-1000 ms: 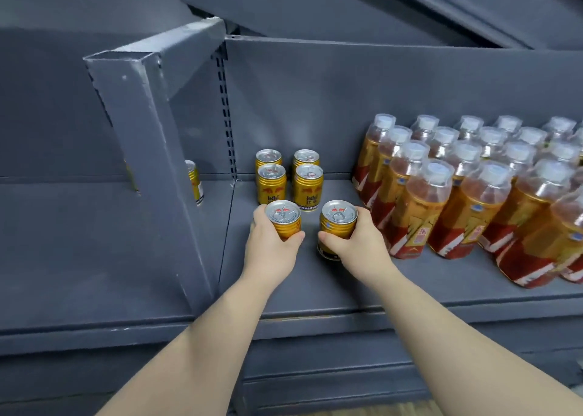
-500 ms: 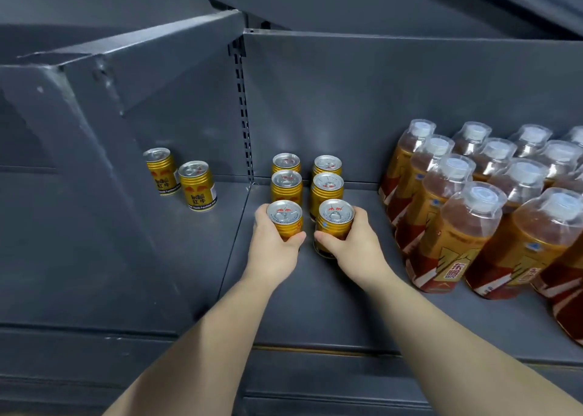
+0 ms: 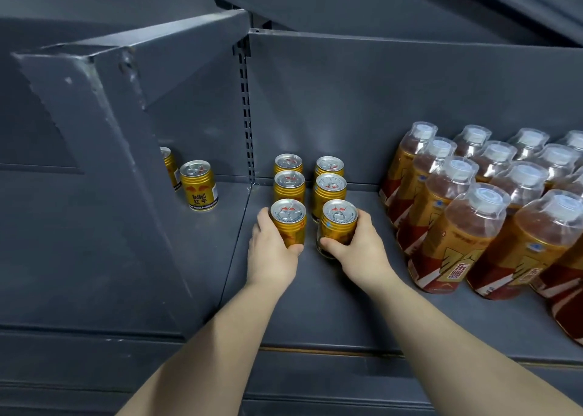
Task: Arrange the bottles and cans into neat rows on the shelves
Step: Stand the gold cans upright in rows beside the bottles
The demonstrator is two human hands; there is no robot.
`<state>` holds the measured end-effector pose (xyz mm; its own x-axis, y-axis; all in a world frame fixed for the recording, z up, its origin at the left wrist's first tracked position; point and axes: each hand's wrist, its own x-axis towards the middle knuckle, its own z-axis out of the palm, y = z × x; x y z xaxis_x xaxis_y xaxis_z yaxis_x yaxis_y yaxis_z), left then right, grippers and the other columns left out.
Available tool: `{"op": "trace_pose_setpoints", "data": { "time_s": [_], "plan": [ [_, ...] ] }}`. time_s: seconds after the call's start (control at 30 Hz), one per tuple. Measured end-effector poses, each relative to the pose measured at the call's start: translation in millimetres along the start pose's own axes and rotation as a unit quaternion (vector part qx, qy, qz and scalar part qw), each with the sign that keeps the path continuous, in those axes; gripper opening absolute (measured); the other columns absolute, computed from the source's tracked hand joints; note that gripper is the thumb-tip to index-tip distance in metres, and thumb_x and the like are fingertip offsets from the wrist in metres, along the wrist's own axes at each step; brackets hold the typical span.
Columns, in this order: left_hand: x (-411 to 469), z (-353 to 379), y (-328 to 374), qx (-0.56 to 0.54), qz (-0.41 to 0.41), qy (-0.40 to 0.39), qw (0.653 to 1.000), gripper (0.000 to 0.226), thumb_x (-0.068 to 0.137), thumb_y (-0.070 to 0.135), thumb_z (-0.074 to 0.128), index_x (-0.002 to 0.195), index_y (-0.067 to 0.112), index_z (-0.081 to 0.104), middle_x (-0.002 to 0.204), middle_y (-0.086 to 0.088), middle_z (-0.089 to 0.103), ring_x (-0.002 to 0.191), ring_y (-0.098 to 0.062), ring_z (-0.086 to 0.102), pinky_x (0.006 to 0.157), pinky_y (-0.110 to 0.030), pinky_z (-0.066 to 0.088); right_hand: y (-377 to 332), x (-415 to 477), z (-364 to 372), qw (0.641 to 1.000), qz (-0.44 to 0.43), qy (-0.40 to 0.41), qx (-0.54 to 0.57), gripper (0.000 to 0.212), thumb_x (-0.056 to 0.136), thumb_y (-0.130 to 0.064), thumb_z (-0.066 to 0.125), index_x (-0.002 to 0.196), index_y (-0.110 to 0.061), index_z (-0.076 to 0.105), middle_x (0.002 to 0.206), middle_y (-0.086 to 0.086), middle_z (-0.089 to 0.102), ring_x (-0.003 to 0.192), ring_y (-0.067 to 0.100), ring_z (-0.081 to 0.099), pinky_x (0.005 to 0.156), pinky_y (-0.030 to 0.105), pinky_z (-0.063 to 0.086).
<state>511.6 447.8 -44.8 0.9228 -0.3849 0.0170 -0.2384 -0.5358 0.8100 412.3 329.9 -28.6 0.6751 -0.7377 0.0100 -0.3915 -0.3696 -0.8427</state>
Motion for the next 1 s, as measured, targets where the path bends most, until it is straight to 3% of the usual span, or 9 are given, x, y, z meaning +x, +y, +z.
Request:
{"op": "trace_pose_setpoints", "data": {
  "time_s": [0.23, 1.0],
  "plan": [
    [10, 4, 4, -0.003, -0.013, 0.025, 1.000, 0.084, 0.080, 0.020, 0.083, 0.144, 0.018, 0.029, 0.144, -0.008, 0.045, 0.132, -0.029, 0.048, 0.107, -0.043, 0.045, 0, 12, 9, 0.999, 0.001, 0.034, -0.006, 0.081, 0.078, -0.033, 0.085, 0.142, -0.022, 0.037, 0.139, -0.003, 0.053, 0.123, 0.016, 0.054, 0.099, 0.031, 0.047],
    [17, 11, 8, 0.010, -0.019, 0.028, 0.999, 0.087, 0.083, 0.022, 0.080, 0.148, 0.018, 0.022, 0.149, -0.009, 0.039, 0.135, -0.031, 0.043, 0.107, -0.043, 0.042, 0, 21, 20, 0.997, 0.011, 0.057, -0.056, 0.085, 0.076, -0.042, 0.085, 0.140, -0.022, 0.034, 0.140, 0.000, 0.049, 0.127, 0.020, 0.052, 0.099, 0.039, 0.051]
  ]
}}
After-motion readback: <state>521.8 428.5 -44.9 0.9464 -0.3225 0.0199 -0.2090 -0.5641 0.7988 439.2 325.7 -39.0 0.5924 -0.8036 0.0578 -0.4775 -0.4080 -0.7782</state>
